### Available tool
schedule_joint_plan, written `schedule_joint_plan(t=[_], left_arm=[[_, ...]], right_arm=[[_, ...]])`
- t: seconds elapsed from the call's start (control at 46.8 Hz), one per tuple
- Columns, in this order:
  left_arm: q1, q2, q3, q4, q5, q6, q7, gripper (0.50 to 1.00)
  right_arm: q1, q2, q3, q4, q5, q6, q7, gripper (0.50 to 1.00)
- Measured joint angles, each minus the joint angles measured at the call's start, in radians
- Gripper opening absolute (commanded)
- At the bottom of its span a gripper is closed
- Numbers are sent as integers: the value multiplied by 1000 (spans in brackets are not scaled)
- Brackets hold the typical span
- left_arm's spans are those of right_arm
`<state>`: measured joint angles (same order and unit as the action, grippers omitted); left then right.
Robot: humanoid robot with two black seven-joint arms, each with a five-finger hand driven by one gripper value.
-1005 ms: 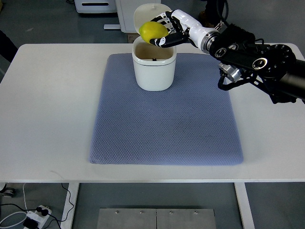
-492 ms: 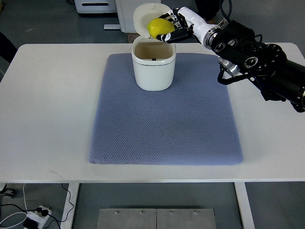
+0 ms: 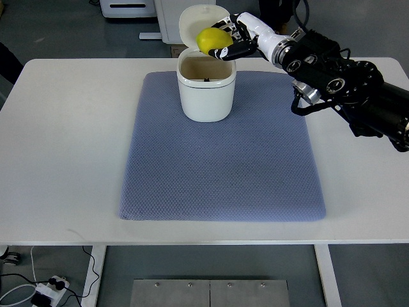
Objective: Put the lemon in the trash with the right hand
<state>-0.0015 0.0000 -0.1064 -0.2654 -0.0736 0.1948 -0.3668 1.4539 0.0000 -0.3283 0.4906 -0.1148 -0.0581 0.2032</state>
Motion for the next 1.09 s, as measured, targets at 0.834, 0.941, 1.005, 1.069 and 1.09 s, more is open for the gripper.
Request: schedule_joint_plan(t=[0.834,0.941,1.005,1.069,1.09], left_arm=[[0,0,-1,0,0,0,0,1000],[0,0,-1,0,0,0,0,1000],[0,0,-1,0,0,0,0,1000],[0,0,-1,0,0,0,0,1000],[0,0,-1,0,0,0,0,1000]], right_arm=[[44,-75,3,271,-3,33,7,1000],[45,-122,3,314,-3,32,8,1000],[45,-156,3,346,-3,30,9,1000],[45,-202,9,399,-3,28,10,1000],[46,-220,15,414,-3,27,10,1000]])
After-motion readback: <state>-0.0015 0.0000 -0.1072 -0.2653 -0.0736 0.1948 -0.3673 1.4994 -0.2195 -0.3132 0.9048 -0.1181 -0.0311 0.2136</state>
